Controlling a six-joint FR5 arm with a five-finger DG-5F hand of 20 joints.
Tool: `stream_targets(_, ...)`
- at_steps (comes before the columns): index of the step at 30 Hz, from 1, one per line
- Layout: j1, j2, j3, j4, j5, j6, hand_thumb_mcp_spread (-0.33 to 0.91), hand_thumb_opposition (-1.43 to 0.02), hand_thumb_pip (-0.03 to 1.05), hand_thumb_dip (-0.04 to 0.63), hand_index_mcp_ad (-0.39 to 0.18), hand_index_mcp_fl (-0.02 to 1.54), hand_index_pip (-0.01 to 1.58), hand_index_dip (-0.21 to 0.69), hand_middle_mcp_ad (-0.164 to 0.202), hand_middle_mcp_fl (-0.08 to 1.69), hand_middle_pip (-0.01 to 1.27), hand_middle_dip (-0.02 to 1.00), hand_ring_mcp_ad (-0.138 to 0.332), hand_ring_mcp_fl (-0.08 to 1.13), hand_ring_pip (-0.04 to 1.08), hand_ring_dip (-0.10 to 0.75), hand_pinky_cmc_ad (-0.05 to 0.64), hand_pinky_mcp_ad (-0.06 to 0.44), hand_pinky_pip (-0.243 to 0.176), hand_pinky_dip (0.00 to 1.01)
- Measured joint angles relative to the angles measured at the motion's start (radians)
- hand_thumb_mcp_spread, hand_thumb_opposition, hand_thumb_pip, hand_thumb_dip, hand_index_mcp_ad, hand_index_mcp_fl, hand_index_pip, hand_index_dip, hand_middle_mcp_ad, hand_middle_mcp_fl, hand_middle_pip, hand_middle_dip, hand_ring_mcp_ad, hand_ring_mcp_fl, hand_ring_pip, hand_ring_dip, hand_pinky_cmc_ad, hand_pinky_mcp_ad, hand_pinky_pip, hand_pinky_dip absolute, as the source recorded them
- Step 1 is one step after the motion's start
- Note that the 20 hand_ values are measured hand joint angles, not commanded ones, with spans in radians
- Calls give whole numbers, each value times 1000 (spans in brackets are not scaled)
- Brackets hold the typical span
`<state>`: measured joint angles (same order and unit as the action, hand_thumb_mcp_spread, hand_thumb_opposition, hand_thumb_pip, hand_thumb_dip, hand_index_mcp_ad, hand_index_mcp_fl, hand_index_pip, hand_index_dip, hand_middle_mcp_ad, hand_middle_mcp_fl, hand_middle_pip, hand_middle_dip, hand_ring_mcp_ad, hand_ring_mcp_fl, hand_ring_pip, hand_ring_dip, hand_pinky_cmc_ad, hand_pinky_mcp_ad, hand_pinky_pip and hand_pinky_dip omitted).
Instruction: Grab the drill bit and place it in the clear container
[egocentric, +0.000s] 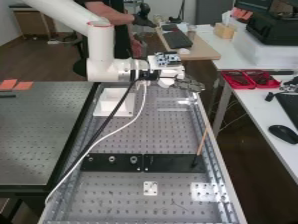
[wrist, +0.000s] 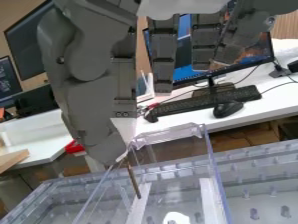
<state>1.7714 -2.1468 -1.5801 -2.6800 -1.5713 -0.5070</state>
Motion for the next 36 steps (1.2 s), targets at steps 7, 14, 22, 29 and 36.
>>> stream_targets(7,-1,0,4,-15,-4,-4,658,-904,428,347,-119,571,1253,346,101,330,129,236,213,91,99,47,258,183,-93,178)
stream_targets(14,-10,-4,22,-55,-24,-6,511,-867,506,330,-143,154,963,281,99,194,110,234,215,30,98,44,258,180,-93,178)
stream_targets(22,-17,4,18,-54,-29,-7,442,-822,562,316,-143,19,876,243,99,145,113,234,216,31,94,47,258,180,-93,178)
stream_targets(29,-39,54,-8,-47,-27,-24,443,-819,585,316,-143,19,874,243,99,145,113,234,215,17,93,47,258,187,-93,178)
stream_targets(36,-71,145,-52,-23,-15,-55,417,-808,586,316,-140,23,838,243,99,145,113,234,215,17,94,47,258,187,-93,178)
